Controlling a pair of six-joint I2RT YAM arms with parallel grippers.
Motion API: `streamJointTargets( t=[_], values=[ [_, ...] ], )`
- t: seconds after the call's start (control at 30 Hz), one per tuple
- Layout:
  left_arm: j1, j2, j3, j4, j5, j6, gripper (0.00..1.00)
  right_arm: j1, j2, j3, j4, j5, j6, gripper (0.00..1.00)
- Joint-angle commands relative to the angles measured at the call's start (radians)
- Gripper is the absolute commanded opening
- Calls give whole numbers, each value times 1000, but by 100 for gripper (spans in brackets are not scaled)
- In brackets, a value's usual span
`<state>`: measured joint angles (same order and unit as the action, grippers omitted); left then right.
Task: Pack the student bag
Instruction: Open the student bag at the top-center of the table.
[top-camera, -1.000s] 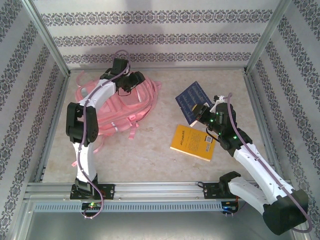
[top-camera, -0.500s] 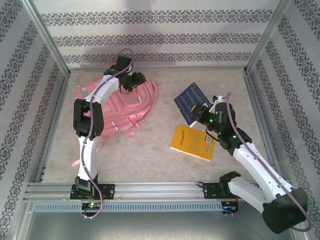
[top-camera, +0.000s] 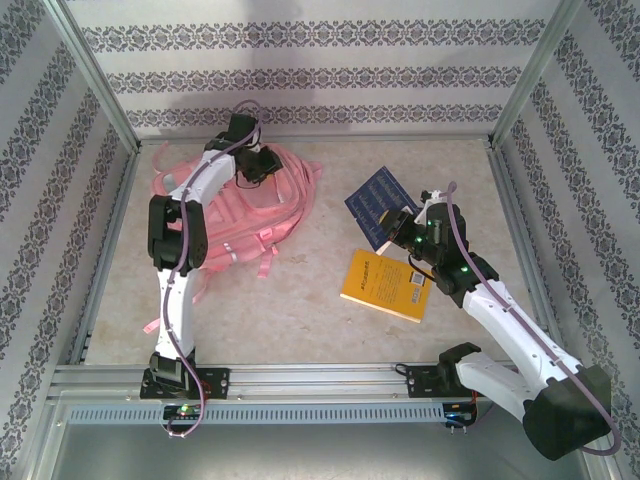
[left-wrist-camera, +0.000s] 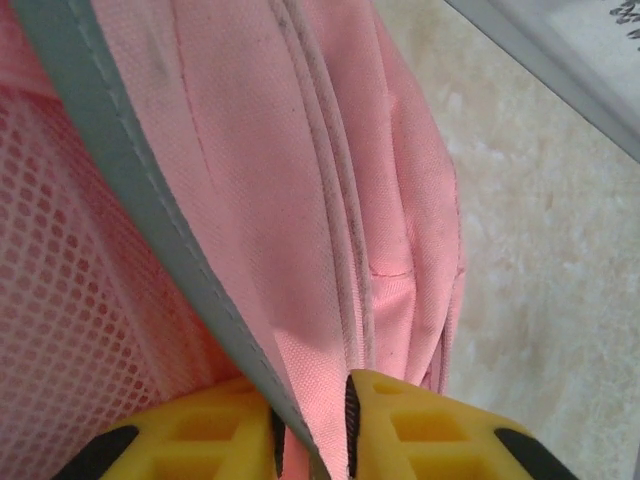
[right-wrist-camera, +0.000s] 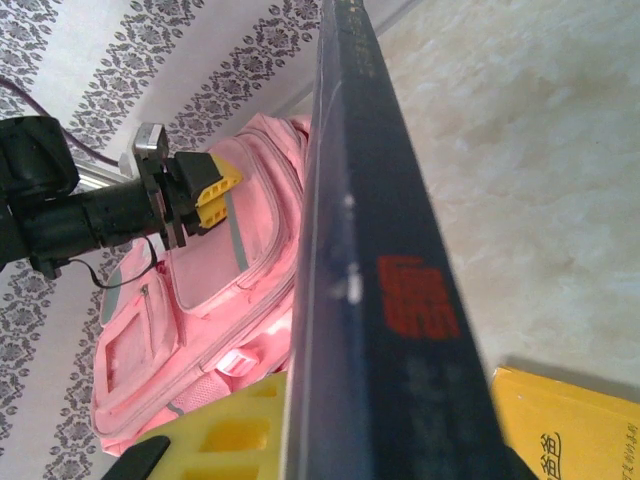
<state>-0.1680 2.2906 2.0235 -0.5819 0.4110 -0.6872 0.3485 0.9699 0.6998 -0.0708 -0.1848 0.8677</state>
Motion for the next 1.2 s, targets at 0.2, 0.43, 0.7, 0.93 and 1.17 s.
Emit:
streamJointTargets(
  t=[0.2, 0.43, 0.7, 0.93, 1.17],
  values=[
    [-11, 26, 115, -130, 14, 74, 0, -13, -16, 58, -26, 23, -47, 0],
    [-91, -51, 166, -211, 75, 154, 0, -15, -12, 121, -125, 51, -108, 0],
    [-188, -248, 171, -365, 121, 296, 0, -17, -37, 212, -275, 82, -209, 0],
    [-176, -456, 80, -381, 247, 381, 0, -43, -58, 210, -294, -83, -208, 0],
    [-89, -576, -17, -291, 452, 386, 0, -15, -72, 158, -220, -281, -167, 0]
  ],
)
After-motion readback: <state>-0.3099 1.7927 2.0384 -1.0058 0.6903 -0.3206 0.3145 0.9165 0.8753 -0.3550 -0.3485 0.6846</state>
